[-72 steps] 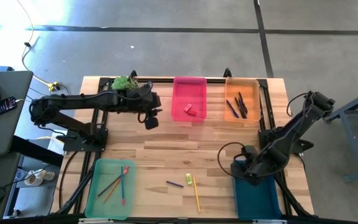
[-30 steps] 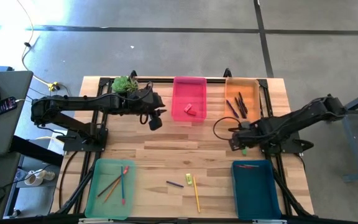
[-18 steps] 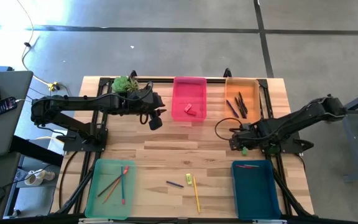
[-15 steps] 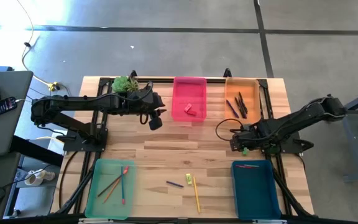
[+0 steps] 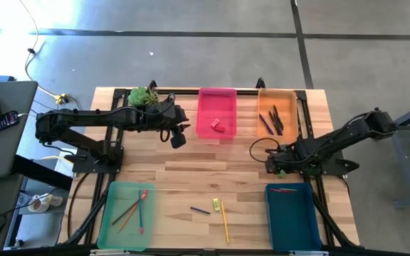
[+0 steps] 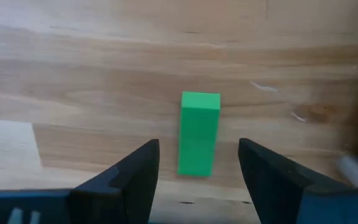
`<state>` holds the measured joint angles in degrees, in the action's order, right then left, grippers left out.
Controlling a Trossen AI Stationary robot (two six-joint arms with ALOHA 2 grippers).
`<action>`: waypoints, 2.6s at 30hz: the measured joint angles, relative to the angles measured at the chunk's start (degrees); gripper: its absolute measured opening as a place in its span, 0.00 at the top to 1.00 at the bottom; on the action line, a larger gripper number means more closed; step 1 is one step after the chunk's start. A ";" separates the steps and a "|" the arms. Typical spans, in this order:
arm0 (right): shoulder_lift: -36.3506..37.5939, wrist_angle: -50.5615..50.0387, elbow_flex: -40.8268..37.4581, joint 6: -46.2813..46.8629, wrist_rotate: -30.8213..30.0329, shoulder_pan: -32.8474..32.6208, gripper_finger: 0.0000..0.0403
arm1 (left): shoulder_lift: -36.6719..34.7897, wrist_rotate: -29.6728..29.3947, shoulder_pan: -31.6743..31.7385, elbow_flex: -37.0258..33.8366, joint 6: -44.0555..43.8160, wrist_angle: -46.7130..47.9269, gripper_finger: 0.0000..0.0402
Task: Sort crayons/erasers/pens/pencils in bins
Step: Put the green eraser into the pink bin
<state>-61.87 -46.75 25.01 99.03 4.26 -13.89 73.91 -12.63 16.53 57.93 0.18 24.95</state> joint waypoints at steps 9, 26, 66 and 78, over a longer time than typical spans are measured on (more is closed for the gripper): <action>-0.28 1.46 -2.04 2.86 -0.10 0.04 0.49 | 0.00 -0.20 0.00 0.00 0.00 -0.57 0.78; -0.33 0.30 -2.47 6.84 -0.52 0.02 0.88 | 0.01 -0.09 2.84 0.02 -3.88 2.47 0.78; 0.09 65.45 2.35 -46.92 -17.47 27.06 0.88 | 0.02 12.03 10.82 0.02 -5.57 8.68 0.78; -8.59 50.06 17.57 -74.79 -17.81 32.11 0.88 | 0.02 12.03 10.82 0.02 -5.59 8.68 0.78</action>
<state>-70.46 3.30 42.59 24.24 -13.55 18.22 73.93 -0.60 27.35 57.95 -5.41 33.63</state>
